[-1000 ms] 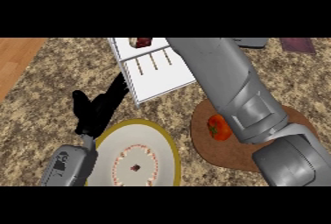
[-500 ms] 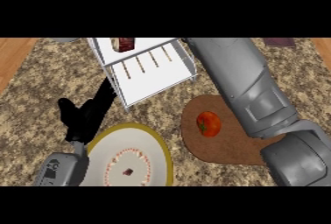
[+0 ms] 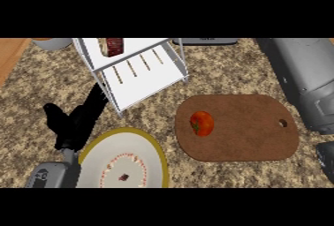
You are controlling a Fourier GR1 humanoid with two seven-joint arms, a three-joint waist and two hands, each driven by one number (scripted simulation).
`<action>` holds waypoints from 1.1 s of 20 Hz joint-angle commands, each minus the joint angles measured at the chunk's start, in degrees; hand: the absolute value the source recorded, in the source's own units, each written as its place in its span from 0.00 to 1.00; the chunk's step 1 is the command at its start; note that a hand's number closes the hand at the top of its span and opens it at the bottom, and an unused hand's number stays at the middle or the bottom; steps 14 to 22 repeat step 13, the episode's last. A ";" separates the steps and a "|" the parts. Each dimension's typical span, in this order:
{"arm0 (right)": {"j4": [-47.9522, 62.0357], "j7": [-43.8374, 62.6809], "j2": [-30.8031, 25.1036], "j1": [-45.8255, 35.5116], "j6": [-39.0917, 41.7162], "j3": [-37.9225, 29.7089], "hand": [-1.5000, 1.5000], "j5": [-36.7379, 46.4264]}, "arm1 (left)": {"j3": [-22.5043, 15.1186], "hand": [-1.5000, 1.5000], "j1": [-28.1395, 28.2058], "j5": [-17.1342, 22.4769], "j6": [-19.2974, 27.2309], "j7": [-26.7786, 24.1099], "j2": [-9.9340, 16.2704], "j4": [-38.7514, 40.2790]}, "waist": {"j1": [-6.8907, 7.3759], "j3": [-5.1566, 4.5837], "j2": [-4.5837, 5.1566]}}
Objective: Pick the cupcake from the cutting board and place it in the tiered basket
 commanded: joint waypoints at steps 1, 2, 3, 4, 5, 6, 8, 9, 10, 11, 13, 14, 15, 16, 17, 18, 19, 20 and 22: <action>-3.80 -1.52 -8.50 5.82 13.07 0.35 0.00 -1.12 | 1.83 0.50 2.28 1.67 -2.35 -1.58 1.70 0.90 | -1.02 -0.07 -0.19; -4.70 -1.08 -11.27 5.95 15.60 -0.27 0.00 -1.78 | -0.19 0.50 0.86 0.02 0.19 -0.04 -0.77 0.25 | -1.06 -0.05 -0.15; -6.23 0.46 -12.13 6.43 17.60 -0.21 0.00 -2.23 | 0.37 0.50 -0.19 -0.42 0.22 0.69 0.39 -0.45 | -0.94 -0.06 -0.19; -8.46 -0.37 -12.75 9.95 18.52 -0.71 0.00 -3.28 | -1.40 0.50 2.02 -1.36 0.83 -1.42 -1.77 0.32 | -1.77 -0.07 -0.46; -7.99 0.69 -15.85 9.16 21.20 -1.31 0.00 -3.58 | -0.12 0.50 0.56 -1.43 -0.06 -2.54 -0.39 2.67 | -1.02 -0.09 -0.02; -9.81 -1.04 -16.59 12.56 21.57 -1.77 0.00 -4.12 | -0.61 0.50 1.10 -0.57 -0.17 -0.59 -0.74 -0.25 | -0.83 -0.07 -0.10; -12.10 -1.86 -19.38 15.93 25.64 -2.78 0.00 -5.74 | 1.31 0.50 -1.15 0.83 -0.92 0.02 0.04 2.51 | -1.34 -0.08 -0.09; -12.20 0.64 -21.29 14.50 26.44 -3.39 0.00 -5.91 | -0.34 0.50 -0.90 -0.50 -0.29 0.52 -0.61 0.12 | -0.34 -0.08 0.08; -13.12 -1.35 -22.46 17.52 27.78 -4.46 0.00 -7.02 | -0.79 0.50 0.25 -0.42 0.27 0.86 -1.48 -0.79 | -0.40 -0.07 0.04; -14.09 -1.96 -23.25 19.01 28.21 -5.30 0.00 -7.75 | -0.31 0.50 -0.20 -0.93 -0.16 -2.61 -1.68 2.64 | -0.50 -0.09 0.14; -15.36 0.49 -25.74 18.02 30.64 -6.29 0.00 -8.75 | 0.98 0.50 -2.72 0.19 -1.07 1.22 0.30 0.54 | -0.11 -0.09 0.16; -15.36 0.49 -25.74 18.02 30.64 -6.29 0.00 -8.75 | 0.98 0.50 -2.72 0.19 -1.07 1.22 0.30 0.54 | -0.11 -0.09 0.16; -15.36 0.49 -25.74 18.02 30.64 -6.29 0.00 -8.75 | 0.98 0.50 -2.72 0.19 -1.07 1.22 0.30 0.54 | -0.11 -0.09 0.16; -15.36 0.49 -25.74 18.02 30.64 -6.29 0.00 -8.75 | 0.98 0.50 -2.72 0.19 -1.07 1.22 0.30 0.54 | -0.11 -0.09 0.16; -15.36 0.49 -25.74 18.02 30.64 -6.29 0.00 -8.75 | 0.98 0.50 -2.72 0.19 -1.07 1.22 0.30 0.54 | -0.11 -0.09 0.16; -15.36 0.49 -25.74 18.02 30.64 -6.29 0.00 -8.75 | 0.98 0.50 -2.72 0.19 -1.07 1.22 0.30 0.54 | -0.11 -0.09 0.16; -15.36 0.49 -25.74 18.02 30.64 -6.29 0.00 -8.75 | 0.98 0.50 -2.72 0.19 -1.07 1.22 0.30 0.54 | -0.11 -0.09 0.16; -15.36 0.49 -25.74 18.02 30.64 -6.29 0.00 -8.75 | 0.98 0.50 -2.72 0.19 -1.07 1.22 0.30 0.54 | -0.11 -0.09 0.16; -15.36 0.49 -25.74 18.02 30.64 -6.29 0.00 -8.75 | 0.98 0.50 -2.72 0.19 -1.07 1.22 0.30 0.54 | -0.11 -0.09 0.16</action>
